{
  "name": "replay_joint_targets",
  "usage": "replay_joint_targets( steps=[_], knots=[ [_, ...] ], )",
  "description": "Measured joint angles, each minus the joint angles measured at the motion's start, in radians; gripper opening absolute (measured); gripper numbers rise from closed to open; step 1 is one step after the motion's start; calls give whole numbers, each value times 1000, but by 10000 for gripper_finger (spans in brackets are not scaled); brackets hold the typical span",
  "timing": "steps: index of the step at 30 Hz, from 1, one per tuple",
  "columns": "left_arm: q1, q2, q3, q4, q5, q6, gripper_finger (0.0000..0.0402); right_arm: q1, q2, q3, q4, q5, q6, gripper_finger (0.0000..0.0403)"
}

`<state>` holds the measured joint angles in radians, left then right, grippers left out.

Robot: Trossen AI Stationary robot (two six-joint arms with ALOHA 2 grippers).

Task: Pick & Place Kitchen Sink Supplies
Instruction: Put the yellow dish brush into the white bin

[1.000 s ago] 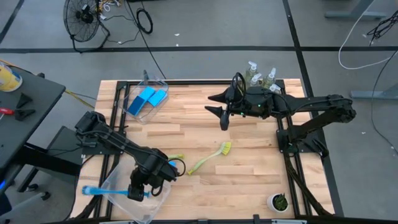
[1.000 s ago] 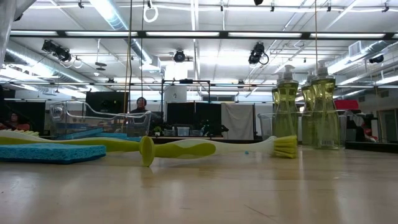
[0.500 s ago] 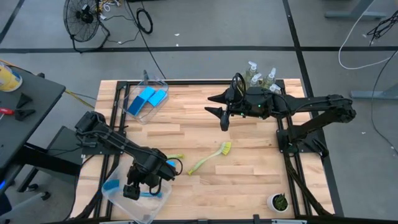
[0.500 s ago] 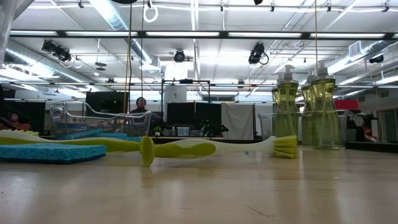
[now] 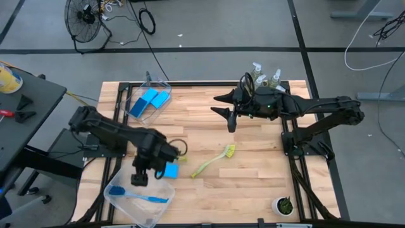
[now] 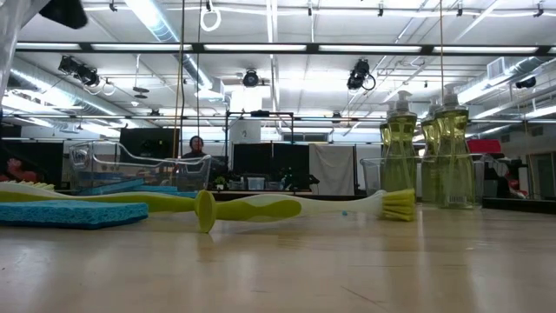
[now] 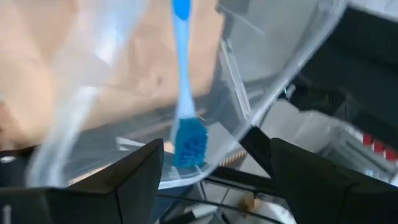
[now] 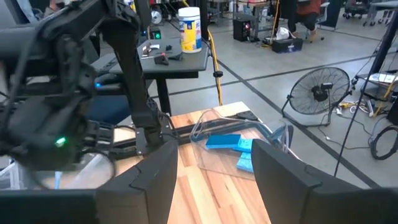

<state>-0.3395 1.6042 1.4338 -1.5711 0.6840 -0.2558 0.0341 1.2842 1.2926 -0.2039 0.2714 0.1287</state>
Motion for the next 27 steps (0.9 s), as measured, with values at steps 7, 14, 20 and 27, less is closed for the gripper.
replay_joint_targets(
  steps=[7, 14, 20, 27],
  knots=[
    [122, -31, 0, 0, -162, -55, 298, 0, -11, 0, -14, 0, -15, 206],
    [217, -30, 0, 57, -333, -100, 298, 0, -20, 0, -55, 0, -9, 206],
    [294, -30, 0, 157, -407, -100, 298, -6, -58, 0, -166, -4, 3, 206],
    [348, -30, 0, 377, -481, -50, 298, -36, -80, 0, -358, -208, 18, 206]
  ],
)
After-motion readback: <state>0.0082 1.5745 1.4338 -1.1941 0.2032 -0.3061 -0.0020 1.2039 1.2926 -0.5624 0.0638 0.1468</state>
